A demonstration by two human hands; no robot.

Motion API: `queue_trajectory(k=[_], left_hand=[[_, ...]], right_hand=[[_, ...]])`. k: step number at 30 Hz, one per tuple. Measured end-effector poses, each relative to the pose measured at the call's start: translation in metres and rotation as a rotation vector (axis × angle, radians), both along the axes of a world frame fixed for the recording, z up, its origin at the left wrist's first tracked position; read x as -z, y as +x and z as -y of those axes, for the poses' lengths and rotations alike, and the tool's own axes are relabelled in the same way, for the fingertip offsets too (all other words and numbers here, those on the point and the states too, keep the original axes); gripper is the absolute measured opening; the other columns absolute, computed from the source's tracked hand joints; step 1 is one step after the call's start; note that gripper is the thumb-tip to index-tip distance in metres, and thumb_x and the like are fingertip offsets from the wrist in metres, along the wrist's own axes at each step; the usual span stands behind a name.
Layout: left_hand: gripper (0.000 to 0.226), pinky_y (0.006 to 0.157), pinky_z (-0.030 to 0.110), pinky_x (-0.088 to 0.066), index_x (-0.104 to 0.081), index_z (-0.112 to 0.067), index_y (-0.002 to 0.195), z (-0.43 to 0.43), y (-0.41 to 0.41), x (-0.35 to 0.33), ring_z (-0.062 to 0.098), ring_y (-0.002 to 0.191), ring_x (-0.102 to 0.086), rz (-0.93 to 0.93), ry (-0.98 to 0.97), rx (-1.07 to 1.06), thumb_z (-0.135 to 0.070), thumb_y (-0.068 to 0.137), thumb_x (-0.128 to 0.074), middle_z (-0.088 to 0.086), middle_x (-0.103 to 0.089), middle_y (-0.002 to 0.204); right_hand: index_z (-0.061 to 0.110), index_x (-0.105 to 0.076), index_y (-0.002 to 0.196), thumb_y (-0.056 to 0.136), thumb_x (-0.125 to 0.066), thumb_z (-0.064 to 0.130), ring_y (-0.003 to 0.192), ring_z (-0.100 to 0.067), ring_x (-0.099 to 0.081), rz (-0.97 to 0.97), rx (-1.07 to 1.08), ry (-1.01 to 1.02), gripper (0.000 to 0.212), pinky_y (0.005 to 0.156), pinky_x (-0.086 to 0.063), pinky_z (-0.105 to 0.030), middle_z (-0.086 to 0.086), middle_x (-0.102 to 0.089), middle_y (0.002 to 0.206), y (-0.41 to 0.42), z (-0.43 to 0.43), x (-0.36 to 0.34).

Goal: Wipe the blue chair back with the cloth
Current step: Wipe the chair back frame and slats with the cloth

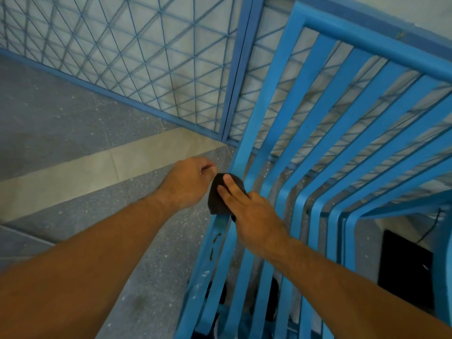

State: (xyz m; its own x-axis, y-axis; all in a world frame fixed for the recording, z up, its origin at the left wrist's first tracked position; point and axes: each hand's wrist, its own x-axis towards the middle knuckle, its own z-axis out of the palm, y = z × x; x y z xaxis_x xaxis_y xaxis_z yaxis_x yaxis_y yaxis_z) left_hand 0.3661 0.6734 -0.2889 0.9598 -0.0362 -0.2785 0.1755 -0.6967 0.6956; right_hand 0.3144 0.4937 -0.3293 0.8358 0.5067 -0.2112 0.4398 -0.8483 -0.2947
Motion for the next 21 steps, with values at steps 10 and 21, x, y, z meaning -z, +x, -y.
queue_trajectory(k=[10, 21], left_hand=[[0.023, 0.068, 0.020, -0.042, -0.066, -0.018, 0.101, 0.008, -0.051, 0.006, 0.013, 0.082, -0.058, 0.166, 0.021, -0.150, -0.029, 0.097, -0.047, -0.001, -0.064, 0.091], [0.040, 0.053, 0.020, -0.041, -0.060, -0.018, 0.088, 0.062, -0.060, 0.010, 0.010, 0.060, -0.056, 0.032, 0.178, -0.118, -0.052, 0.094, -0.039, -0.004, -0.063, 0.073]], right_hand=[[0.050, 0.000, 0.150, 0.090, -0.055, 0.006, 0.100, -0.015, -0.056, -0.407, 0.133, 0.332, 0.092, 0.080, -0.053, -0.030, 0.002, -0.036, 0.153, -0.014, 0.008, -0.024], [0.025, -0.041, 0.143, 0.091, -0.051, -0.008, 0.116, -0.019, -0.060, -0.704, 0.613, 0.808, 0.062, 0.093, -0.053, -0.040, 0.008, -0.045, 0.146, 0.005, 0.037, -0.042]])
